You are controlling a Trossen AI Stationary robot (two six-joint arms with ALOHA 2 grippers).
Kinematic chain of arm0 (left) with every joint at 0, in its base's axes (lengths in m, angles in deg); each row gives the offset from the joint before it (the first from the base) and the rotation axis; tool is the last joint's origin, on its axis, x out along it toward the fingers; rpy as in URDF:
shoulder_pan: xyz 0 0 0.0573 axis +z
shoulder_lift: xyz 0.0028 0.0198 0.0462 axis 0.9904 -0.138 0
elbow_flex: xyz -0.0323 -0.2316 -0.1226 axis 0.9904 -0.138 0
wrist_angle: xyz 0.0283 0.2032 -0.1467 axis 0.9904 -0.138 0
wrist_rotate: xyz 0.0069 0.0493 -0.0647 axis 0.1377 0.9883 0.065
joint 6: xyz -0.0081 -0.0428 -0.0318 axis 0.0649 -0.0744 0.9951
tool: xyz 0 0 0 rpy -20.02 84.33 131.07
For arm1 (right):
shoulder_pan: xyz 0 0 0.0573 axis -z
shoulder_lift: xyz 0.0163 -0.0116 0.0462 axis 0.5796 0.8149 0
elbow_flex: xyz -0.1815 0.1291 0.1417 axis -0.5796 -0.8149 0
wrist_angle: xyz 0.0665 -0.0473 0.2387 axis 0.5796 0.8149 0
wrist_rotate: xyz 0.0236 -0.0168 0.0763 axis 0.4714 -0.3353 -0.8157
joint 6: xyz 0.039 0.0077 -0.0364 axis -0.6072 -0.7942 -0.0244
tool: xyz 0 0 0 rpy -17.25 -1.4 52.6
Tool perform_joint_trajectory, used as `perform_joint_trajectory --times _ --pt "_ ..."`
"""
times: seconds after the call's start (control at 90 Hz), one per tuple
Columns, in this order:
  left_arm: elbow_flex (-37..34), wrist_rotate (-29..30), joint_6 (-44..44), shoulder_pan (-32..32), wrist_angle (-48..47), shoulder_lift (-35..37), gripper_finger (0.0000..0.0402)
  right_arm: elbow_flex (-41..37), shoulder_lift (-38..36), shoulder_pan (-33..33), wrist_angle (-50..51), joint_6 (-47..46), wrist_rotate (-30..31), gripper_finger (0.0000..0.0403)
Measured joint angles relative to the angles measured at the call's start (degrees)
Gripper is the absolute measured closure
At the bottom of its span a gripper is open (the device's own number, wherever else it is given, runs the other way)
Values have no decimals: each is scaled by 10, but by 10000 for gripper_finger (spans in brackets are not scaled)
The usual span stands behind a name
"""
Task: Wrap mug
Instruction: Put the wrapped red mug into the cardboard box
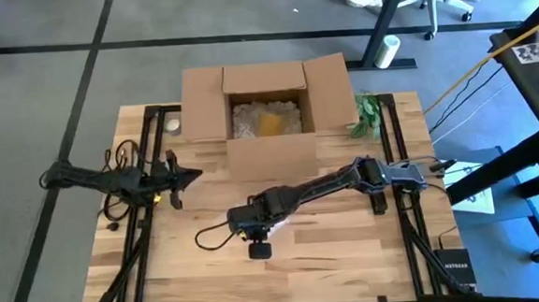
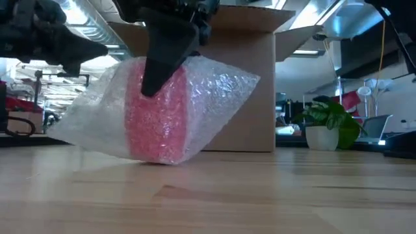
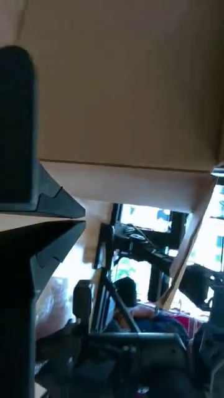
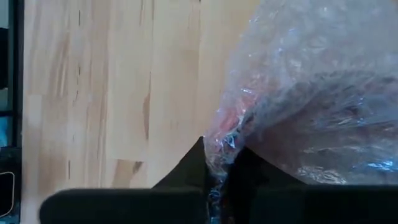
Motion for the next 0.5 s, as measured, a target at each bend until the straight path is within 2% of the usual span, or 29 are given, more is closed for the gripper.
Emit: perform_joint_trajectory --times 0.311,0.5 --pt "0 -25 -5 44 -2 6 402 0 0 0 5 1 -14 389" --pt "0 -25 22 78 -2 6 402 0 0 -1 5 -3 -4 389"
